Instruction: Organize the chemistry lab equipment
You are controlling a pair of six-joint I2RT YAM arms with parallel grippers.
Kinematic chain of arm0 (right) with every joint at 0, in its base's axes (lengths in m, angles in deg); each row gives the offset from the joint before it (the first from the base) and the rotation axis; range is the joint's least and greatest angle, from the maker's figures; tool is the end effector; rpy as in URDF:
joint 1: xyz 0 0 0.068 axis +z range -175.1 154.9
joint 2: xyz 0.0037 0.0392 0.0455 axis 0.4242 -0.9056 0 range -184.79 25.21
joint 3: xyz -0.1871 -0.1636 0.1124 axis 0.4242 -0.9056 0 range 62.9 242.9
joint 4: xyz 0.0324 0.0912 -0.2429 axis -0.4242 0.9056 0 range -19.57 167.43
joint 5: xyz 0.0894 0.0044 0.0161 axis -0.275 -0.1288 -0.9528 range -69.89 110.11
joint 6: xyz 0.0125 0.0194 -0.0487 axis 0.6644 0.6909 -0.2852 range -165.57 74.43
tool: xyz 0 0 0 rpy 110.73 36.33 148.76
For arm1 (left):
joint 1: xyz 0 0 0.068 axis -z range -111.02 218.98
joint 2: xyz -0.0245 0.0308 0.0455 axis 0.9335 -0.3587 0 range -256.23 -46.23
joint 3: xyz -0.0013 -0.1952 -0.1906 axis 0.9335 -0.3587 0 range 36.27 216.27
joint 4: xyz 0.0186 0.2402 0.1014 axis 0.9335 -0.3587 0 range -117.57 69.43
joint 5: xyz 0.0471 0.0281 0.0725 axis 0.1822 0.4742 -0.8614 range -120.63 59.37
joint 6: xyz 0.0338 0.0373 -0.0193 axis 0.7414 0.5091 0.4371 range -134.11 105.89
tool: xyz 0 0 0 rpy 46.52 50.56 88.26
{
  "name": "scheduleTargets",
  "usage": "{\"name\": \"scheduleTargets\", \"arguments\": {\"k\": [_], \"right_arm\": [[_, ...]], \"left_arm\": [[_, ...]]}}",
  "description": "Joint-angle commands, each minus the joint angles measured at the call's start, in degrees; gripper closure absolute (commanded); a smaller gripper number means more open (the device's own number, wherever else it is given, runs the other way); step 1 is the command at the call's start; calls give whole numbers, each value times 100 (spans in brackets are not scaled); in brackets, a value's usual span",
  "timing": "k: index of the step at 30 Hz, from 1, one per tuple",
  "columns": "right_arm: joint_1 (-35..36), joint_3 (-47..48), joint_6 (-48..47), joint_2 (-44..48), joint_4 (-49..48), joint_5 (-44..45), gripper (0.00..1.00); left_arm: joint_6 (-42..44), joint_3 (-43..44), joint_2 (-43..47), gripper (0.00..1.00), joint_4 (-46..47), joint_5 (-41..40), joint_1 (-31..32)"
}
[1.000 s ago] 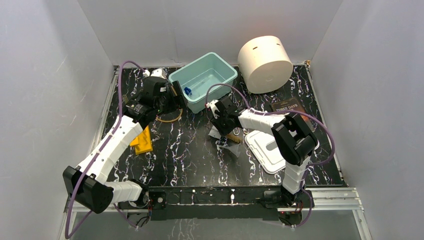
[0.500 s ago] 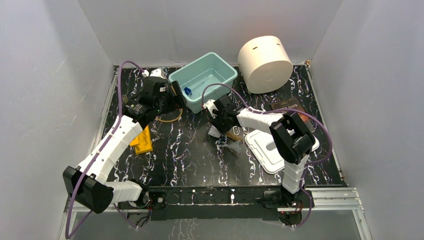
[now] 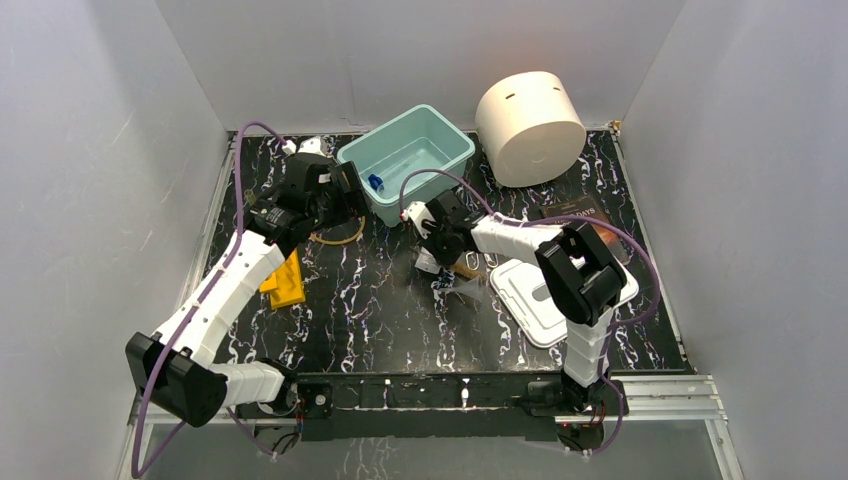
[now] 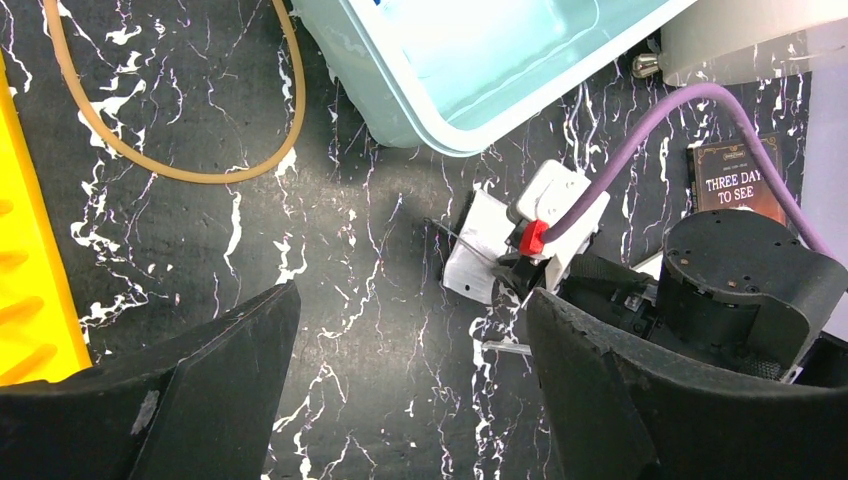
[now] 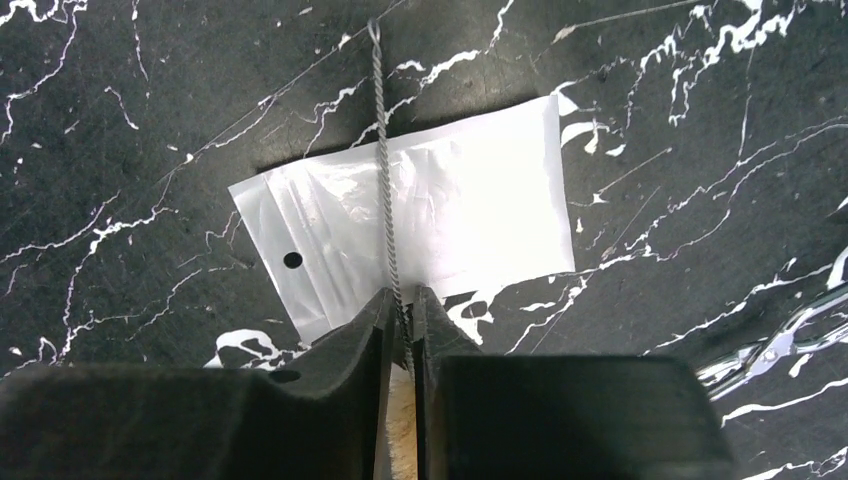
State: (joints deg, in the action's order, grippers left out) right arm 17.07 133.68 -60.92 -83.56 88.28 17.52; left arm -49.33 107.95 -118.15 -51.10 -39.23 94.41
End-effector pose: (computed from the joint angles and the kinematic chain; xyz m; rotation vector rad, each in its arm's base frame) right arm 0.2927 0.2674 0.1692 -1.2481 2.2370 0.2389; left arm 0.2526 -0.1142 0.3676 -0.2732 2.1200 -0.4743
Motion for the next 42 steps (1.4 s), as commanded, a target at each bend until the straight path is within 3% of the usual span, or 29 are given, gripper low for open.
{"name": "scheduleTargets", "arguments": {"k": [1,9,24,28,33,42], "right_arm": [[67,284,-100,-133,-4,100,85],[206,449,-481,469,151,685,100],[195,726,-463,1389,609,-269,100],[195,673,-292,1686,546,-758,100],[195,600,149,2035,258,-1454,100],[111,617,2062,2413,-975,-1505,100]], "left_arm": [[-54,60,202,17,-110,-127,-55],[-149,46,330,17,-94,-183,-78],[-872,-127,456,15,-295,-261,-173],[-1132,-330,519,14,-86,223,-247],[-1240,-627,470,13,827,1768,-292],[-1382,-881,557,15,1596,2257,-293]]}}
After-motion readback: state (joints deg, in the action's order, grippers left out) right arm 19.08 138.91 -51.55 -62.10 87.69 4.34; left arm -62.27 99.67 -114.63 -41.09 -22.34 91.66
